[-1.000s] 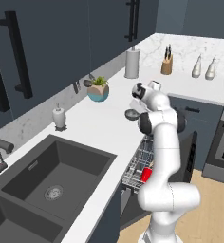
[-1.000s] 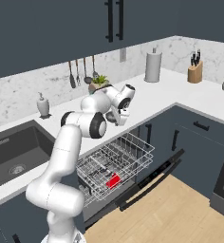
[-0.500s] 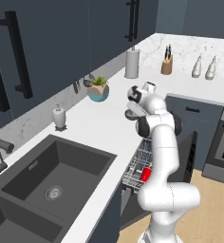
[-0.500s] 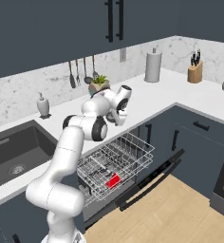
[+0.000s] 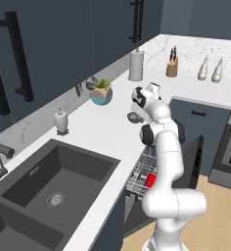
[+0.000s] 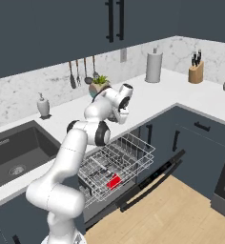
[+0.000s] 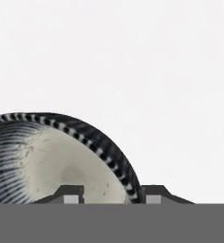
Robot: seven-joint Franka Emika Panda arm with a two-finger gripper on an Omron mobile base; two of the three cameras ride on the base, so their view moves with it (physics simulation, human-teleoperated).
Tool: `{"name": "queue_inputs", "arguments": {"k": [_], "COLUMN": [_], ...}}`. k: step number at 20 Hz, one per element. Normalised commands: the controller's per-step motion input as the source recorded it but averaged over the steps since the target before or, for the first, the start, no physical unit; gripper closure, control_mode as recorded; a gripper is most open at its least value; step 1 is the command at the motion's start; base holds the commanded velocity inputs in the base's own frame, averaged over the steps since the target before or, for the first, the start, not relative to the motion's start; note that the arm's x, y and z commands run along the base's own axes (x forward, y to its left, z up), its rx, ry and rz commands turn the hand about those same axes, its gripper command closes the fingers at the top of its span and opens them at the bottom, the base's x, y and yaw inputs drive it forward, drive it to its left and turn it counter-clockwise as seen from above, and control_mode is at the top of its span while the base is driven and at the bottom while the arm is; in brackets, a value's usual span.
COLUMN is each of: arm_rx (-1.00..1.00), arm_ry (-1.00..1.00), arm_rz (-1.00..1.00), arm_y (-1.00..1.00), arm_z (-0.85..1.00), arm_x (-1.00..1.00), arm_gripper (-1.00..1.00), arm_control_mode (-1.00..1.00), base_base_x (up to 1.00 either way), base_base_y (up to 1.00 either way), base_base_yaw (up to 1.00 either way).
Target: Pick up the cup and bowl from the counter, place them in the dishwasher, and close the dishwasher door.
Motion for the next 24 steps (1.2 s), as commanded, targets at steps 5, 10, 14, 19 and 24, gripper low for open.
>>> {"name": "queue_inputs", "arguments": {"k": [5,10,14,19,24], "arm_rx": [0.00,0.00,0.00,0.00,0.00], "arm_ry": [-0.10,-0.18,-0.22,-0.30,-0.24], "arm_rz": [0.00,0.00,0.00,0.00,0.00], "arm_y": [0.00,0.00,0.00,0.00,-0.14], "arm_z": [0.00,0.13,0.12,0.05,0.00], "arm_x": [-0.93,-1.00,-1.00,-1.00,-1.00], "arm_gripper": [1.00,1.00,1.00,1.00,1.00], "arm_control_mode": [-1.00,-1.00,-1.00,-1.00,-1.00], "base_base_x": [0.00,0.00,0.00,0.00,0.00], "base_base_y": [0.00,0.00,0.00,0.00,0.00], "base_base_yaw": [0.00,0.00,0.00,0.00,0.00]}}
